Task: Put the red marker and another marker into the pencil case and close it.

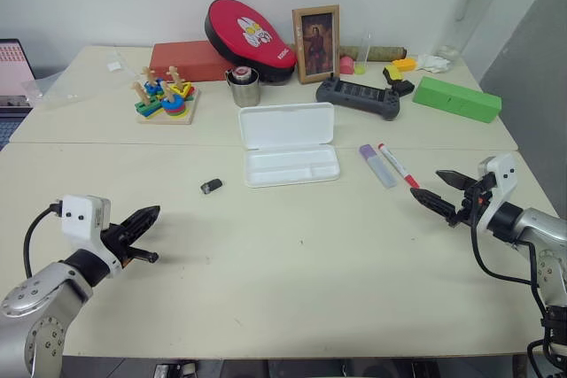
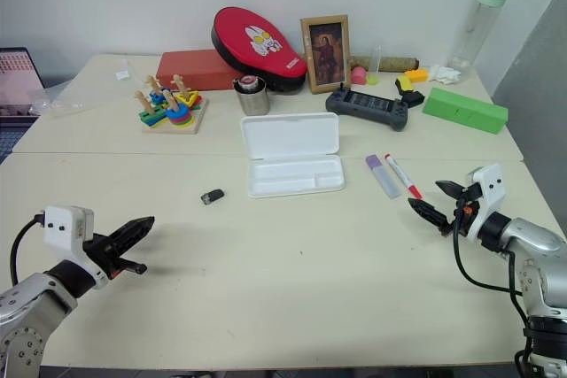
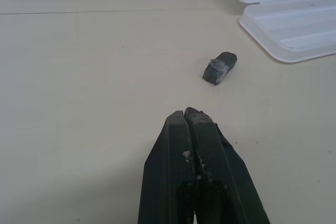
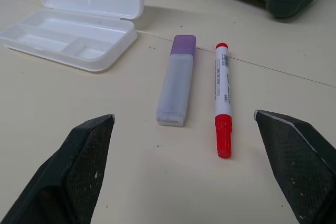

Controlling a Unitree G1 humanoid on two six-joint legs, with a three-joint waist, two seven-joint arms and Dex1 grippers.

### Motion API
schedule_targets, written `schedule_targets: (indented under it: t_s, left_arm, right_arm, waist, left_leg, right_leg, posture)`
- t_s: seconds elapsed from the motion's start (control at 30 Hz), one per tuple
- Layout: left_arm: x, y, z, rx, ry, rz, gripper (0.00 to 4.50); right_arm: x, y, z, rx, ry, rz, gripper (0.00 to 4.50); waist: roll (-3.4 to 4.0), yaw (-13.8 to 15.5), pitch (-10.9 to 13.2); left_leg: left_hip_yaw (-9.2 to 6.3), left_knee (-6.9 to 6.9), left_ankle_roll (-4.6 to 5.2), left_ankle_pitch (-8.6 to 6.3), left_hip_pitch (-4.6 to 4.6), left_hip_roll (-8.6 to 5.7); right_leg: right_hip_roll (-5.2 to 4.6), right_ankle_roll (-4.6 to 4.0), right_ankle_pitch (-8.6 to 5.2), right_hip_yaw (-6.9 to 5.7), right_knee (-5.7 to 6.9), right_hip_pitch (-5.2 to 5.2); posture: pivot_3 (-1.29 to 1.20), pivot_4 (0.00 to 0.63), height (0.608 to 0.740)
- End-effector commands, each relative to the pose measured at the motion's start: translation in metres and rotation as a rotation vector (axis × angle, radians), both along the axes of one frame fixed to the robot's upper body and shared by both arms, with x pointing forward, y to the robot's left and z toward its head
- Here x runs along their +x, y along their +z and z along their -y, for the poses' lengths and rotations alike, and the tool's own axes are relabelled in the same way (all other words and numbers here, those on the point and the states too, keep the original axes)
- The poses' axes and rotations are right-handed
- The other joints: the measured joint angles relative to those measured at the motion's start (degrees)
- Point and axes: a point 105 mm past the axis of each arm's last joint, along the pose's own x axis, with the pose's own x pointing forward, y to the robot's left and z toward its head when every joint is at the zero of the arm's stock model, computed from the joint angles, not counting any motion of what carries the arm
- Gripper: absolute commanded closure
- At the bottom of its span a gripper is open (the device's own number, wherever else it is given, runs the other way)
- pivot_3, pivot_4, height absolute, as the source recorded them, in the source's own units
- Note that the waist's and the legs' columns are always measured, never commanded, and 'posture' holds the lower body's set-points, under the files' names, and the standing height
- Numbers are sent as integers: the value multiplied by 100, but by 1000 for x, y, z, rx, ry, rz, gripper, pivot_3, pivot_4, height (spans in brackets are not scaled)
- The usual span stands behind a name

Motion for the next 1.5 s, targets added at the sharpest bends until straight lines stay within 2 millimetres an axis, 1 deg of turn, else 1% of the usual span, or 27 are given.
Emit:
schedule_targets:
  t_s: [0.03, 0.9, 1.17, 1.3, 1.43, 1.5]
  left_arm:
    - [1, 8, 6, 2, -28, 40, 4486]
    - [5, 13, 7, 24, -31, 51, 4486]
    - [5, 15, 13, 21, -64, 53, 4486]
    - [-2, 25, 25, 49, -169, 39, 4486]
    - [-8, 51, 35, 116, -316, 44, 4486]
    - [-9, 59, 40, 135, -363, 44, 4486]
  right_arm:
    - [0, 15, -3, -8, 21, 54, 0]
    - [1, 15, -6, -5, 25, 60, 0]
    - [0, 16, -8, -16, 38, 61, 0]
    - [1, 25, -20, -36, 105, 81, 0]
    - [3, 38, -42, -100, 260, 99, 0]
    - [4, 44, -50, -118, 311, 107, 0]
  waist:
    - [0, 0, 0]
    - [0, 0, 0]
    - [0, 0, 0]
    - [0, -2, 1]
    - [7, -17, 3]
    - [8, -16, 3]
  left_leg:
    - [0, 0, 0, 0, 0, 0]
    - [0, 0, 0, 0, 0, 0]
    - [0, 0, 0, 0, 0, 0]
    - [0, 0, 0, 0, 0, 0]
    - [2, 0, 0, 0, 0, 1]
    - [2, 0, 0, 0, 2, 1]
  right_leg:
    - [0, 0, 0, 0, 0, 0]
    - [0, 0, 0, 0, 0, 0]
    - [0, 0, 0, 0, 0, 0]
    - [0, 0, 0, 0, 0, 0]
    - [0, 0, 0, 1, 3, -4]
    - [0, 0, 0, 1, 4, -3]
  posture:
    - [0, 150, 740]
    - [0, 150, 740]
    - [0, 150, 740]
    - [0, 150, 740]
    - [0, 150, 740]
    - [0, 150, 740]
